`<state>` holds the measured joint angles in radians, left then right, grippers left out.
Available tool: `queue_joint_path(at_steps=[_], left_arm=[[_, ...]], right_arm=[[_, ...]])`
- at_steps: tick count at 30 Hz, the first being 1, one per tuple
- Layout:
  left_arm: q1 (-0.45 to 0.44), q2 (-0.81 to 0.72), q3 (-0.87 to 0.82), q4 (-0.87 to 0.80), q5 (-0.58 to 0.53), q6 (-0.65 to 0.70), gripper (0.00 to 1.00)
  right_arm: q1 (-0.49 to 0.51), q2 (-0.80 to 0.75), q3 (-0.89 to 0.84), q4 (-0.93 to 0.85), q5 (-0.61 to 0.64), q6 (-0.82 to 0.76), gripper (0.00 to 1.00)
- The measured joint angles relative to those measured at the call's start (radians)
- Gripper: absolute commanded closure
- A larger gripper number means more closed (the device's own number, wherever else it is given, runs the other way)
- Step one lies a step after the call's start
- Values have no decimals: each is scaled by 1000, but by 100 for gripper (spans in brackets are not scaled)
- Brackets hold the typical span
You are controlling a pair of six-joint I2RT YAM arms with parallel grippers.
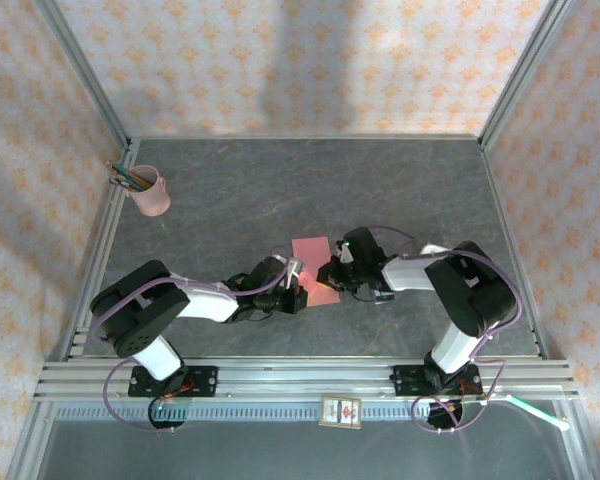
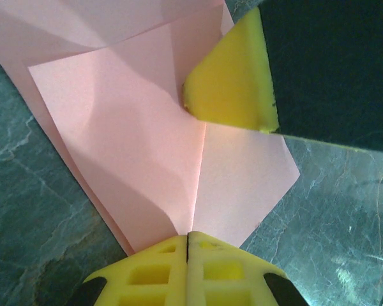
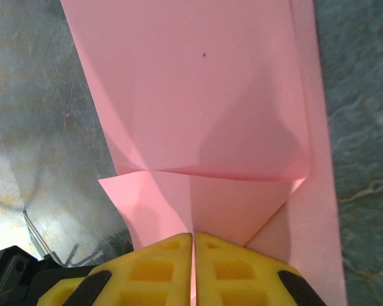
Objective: Fold a paper plane with a square sheet of paper (pick it up from the middle)
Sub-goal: Fold the triangle a second time at the center of the table.
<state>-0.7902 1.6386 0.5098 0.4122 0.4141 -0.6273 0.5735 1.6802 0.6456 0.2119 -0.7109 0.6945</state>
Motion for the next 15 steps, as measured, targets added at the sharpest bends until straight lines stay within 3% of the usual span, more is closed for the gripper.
queue_joint_path(at_steps=[15], left_arm=[[-2, 0, 1, -1, -2, 26, 100]], right_arm=[[-99, 25, 36, -41, -31, -48, 90]])
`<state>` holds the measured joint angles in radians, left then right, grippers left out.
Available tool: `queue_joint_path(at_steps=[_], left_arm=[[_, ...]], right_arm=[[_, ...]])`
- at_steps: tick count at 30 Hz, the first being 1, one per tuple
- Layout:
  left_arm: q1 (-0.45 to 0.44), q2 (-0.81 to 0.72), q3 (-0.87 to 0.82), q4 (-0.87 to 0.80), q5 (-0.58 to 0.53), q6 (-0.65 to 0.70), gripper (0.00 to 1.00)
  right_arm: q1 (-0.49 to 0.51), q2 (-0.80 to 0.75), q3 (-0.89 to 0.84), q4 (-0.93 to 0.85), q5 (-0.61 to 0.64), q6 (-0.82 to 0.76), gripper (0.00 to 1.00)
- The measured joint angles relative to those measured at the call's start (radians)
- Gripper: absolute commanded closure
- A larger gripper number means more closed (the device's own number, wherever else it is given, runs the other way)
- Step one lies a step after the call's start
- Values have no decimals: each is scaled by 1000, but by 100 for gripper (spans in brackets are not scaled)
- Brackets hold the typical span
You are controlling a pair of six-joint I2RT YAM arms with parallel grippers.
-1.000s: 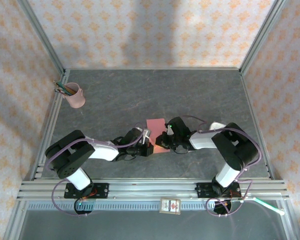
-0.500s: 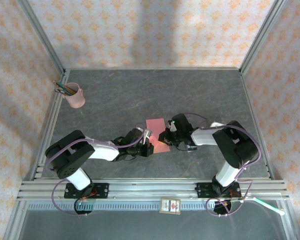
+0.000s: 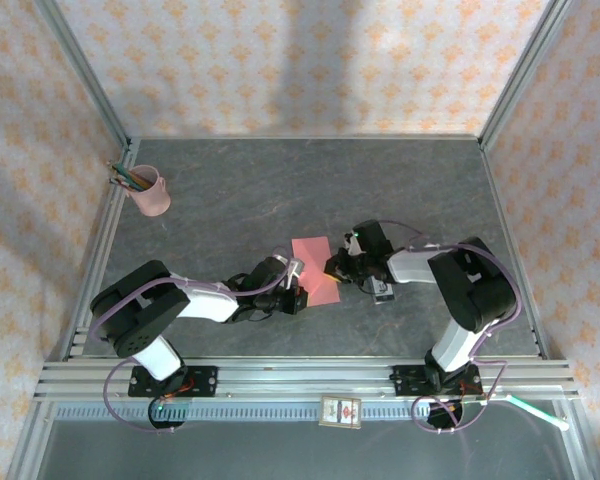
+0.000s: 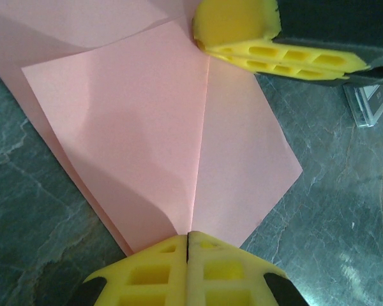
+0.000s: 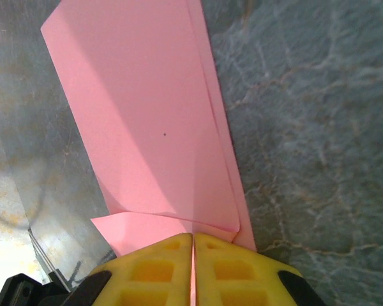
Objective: Fold a paper plane with a square sheet of paper (pick it up from the middle)
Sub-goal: Fold the triangle a second time at the center of the table, then turn over the paper at the center of the table.
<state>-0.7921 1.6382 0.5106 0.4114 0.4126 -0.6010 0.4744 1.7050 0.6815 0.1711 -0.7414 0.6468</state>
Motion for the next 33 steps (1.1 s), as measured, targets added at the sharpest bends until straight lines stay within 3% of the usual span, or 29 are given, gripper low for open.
queue_joint_path(at_steps=[8, 13, 17, 24, 33], left_arm=[[-8, -13, 47, -73, -7, -3, 100], [-16, -34, 80, -145, -35, -30, 82], [-15, -111, 99, -185, -56, -63, 77], [42, -95, 190, -183, -52, -72, 91], [71, 88, 245, -180, -18, -53, 97]], right_arm=[[-95, 13, 48, -55, 7, -63, 86], [-100, -46, 55, -96, 9, -111, 79], [-79, -190, 55, -136, 45, -148, 74], [5, -339, 1, -170, 156, -154, 64], [87, -390, -102, -216, 236, -70, 60]])
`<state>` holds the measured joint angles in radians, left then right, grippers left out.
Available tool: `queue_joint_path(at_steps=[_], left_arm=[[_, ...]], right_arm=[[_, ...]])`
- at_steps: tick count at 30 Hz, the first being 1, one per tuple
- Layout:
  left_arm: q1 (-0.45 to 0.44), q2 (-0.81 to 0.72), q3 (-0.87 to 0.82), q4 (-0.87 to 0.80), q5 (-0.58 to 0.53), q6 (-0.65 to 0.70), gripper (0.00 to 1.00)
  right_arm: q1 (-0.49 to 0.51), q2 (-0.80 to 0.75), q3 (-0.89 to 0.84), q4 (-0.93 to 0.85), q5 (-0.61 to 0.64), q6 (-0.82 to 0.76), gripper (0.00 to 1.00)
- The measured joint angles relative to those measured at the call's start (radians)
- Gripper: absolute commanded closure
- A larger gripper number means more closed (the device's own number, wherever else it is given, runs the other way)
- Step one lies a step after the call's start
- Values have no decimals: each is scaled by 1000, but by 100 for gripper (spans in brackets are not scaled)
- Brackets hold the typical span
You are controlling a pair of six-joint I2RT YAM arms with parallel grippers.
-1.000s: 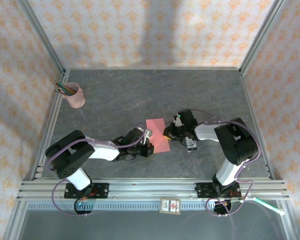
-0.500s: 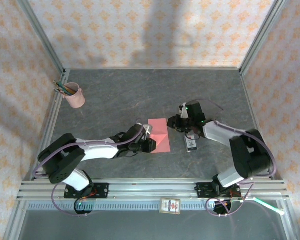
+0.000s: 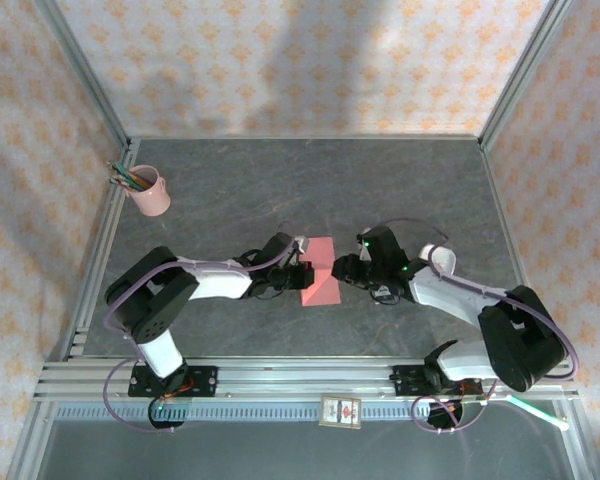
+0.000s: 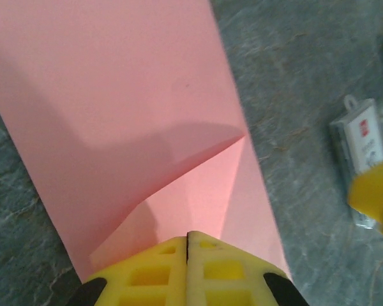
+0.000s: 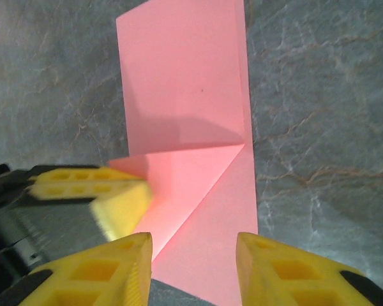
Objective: Fold a paper plane with a square sheet of paper (pick it up from the middle)
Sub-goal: Turn over the paper at the center of the table.
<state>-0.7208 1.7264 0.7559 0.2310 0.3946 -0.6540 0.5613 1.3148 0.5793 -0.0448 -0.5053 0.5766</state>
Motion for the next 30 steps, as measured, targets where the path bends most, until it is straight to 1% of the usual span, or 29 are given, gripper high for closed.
queue_joint_path(at_steps=[7, 12, 18, 30], left_arm=[[21, 26, -16, 35, 11, 1, 99], [21, 25, -44, 92, 14, 1, 99], [21, 25, -57, 118, 13, 2, 99], [21, 25, -58, 121, 13, 8, 99]], right_arm=[[80, -25, -74, 0, 46, 94, 58], [113, -26, -122, 33, 56, 155, 57], [126, -26, -127, 97, 56, 187, 58], [130, 35, -127, 121, 61, 187, 58]])
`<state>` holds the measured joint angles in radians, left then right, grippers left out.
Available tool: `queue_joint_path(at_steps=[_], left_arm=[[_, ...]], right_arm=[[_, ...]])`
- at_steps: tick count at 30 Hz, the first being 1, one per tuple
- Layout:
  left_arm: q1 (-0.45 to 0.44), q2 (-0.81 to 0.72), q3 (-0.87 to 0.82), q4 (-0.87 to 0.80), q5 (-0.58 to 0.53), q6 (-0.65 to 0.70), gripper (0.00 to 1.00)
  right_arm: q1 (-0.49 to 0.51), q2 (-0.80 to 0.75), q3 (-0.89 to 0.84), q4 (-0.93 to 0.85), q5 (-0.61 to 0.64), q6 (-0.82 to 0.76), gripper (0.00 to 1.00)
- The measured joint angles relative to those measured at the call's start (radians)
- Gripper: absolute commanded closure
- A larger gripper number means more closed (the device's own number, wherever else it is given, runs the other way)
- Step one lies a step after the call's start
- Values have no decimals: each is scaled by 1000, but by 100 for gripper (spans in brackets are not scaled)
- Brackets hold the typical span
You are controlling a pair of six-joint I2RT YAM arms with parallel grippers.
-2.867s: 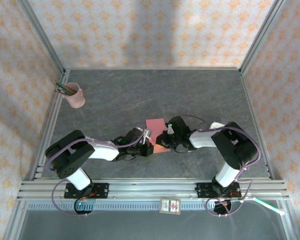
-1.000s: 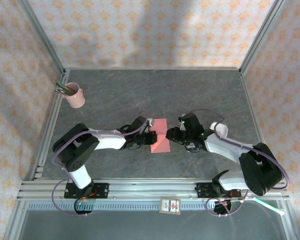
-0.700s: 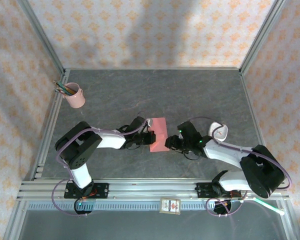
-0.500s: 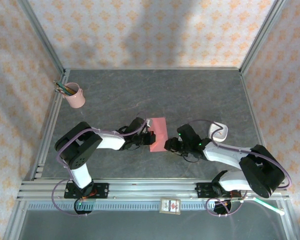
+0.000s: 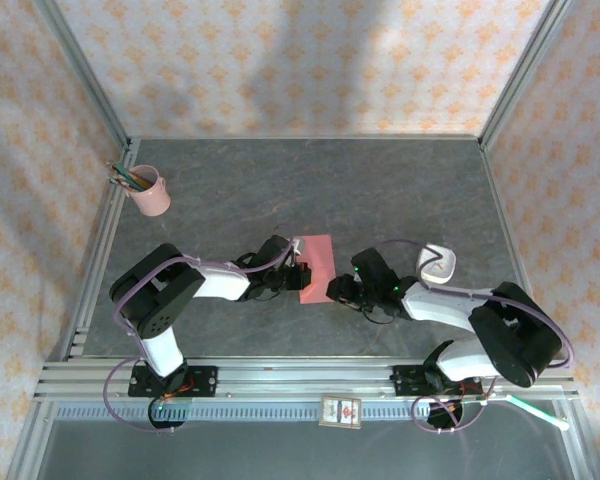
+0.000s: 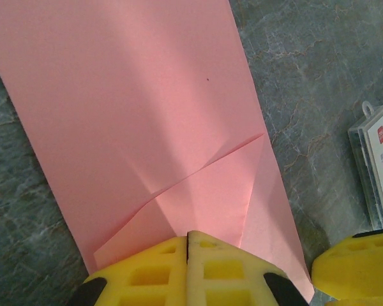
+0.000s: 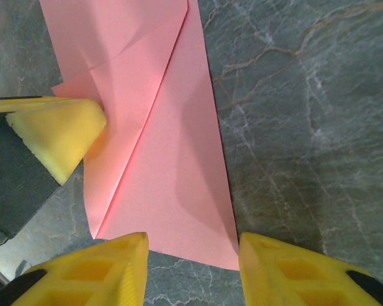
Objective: Fold a paper plane with a square sheet of paper (pick it up from the middle)
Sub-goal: Turn over the paper at the center of the table.
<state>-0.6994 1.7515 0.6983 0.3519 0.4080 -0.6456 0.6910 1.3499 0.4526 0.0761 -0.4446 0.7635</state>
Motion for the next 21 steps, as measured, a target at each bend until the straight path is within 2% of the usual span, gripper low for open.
queue_joint_path(at_steps=[21], left_arm=[[0, 0, -1, 0, 0, 18, 99]], right_arm=[[-1, 37, 30, -5, -16, -21, 62]])
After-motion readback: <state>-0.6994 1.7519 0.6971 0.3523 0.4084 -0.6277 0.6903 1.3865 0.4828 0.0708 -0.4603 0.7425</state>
